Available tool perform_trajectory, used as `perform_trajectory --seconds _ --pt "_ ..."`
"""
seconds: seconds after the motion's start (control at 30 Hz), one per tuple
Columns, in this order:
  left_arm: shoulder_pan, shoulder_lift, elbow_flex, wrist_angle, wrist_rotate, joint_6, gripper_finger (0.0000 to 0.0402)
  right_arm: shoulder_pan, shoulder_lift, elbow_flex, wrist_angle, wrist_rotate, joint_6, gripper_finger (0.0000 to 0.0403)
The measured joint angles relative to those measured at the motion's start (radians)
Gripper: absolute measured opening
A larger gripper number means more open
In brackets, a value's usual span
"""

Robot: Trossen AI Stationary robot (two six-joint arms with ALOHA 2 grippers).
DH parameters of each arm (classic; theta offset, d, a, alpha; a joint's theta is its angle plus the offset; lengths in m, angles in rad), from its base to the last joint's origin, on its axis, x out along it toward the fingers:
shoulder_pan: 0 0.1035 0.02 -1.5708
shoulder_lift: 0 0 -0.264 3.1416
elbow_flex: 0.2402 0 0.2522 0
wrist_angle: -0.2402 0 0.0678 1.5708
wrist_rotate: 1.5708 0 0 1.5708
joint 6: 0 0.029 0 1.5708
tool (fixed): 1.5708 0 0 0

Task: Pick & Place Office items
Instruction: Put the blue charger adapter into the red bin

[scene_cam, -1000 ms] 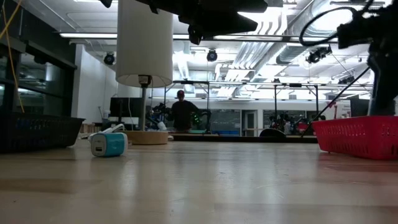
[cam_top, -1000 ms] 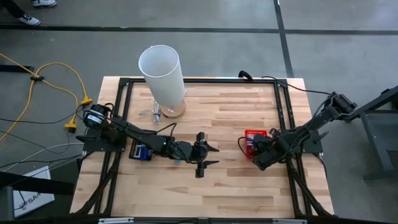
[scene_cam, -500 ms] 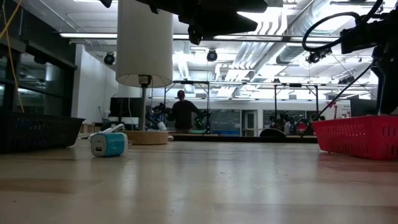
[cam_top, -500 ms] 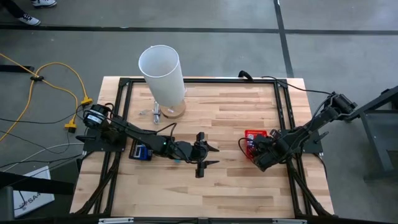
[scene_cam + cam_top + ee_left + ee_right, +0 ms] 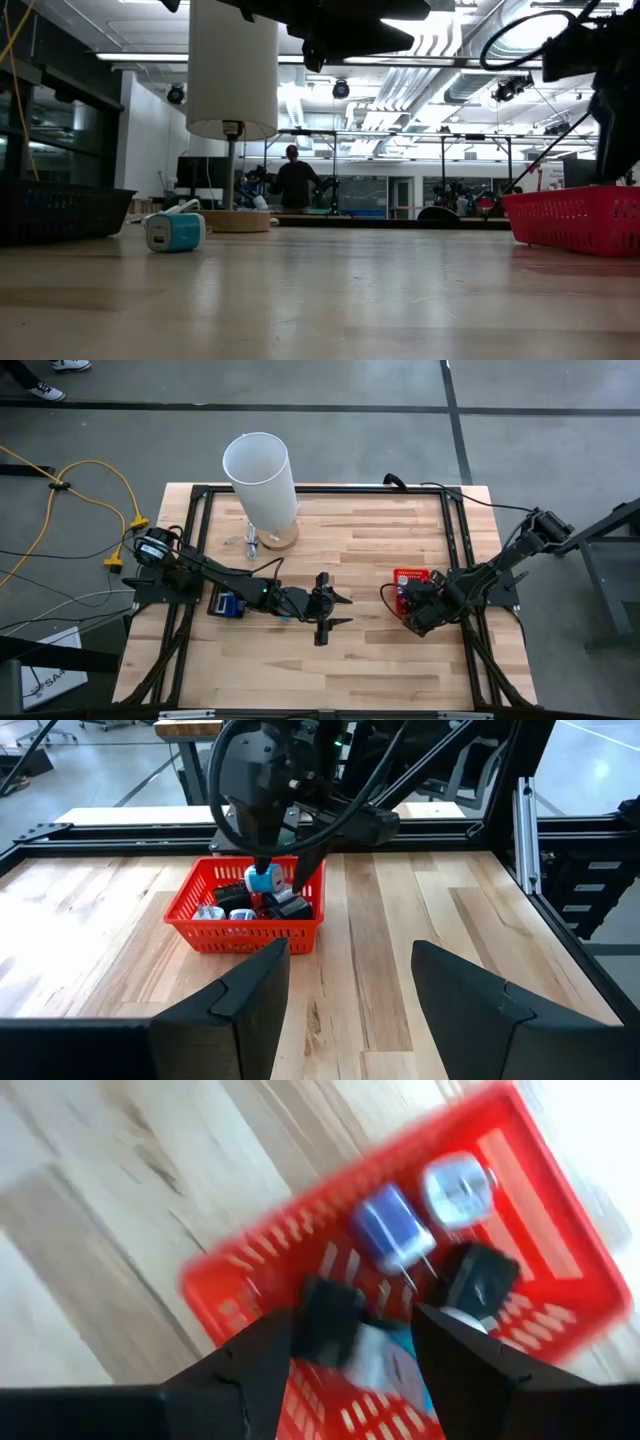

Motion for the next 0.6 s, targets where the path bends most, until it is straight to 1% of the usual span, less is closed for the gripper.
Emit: perform_trajectory --seconds 0.17,0.27,0.33,0.5,0.6 --pt "0.0 0.0 0.0 -0.003 0.0 0.0 0.0205 -0.001 0.0 0.0 0.1 0.085 -0.087 0.0194" --pt "-0.003 -0.004 0.0 -0.034 0.0 0.0 0.0205 -0.008 0.0 0.01 0.124 0.096 -0.154 0.0194" --pt "-0.006 -0.018 0.0 -0.076 0.0 -0.02 0.0205 -0.016 0.0 0.024 0.124 0.084 -0.17 0.0194" --pt "-0.01 -0.091 0.0 -0.253 0.003 -0.058 0.0205 -0.037 0.0 0.071 0.134 0.074 -0.228 0.0194" --pt "-0.02 -0.124 0.0 -0.376 0.004 -0.083 0.0205 -0.042 0.0 0.079 0.19 0.07 -0.275 0.0194"
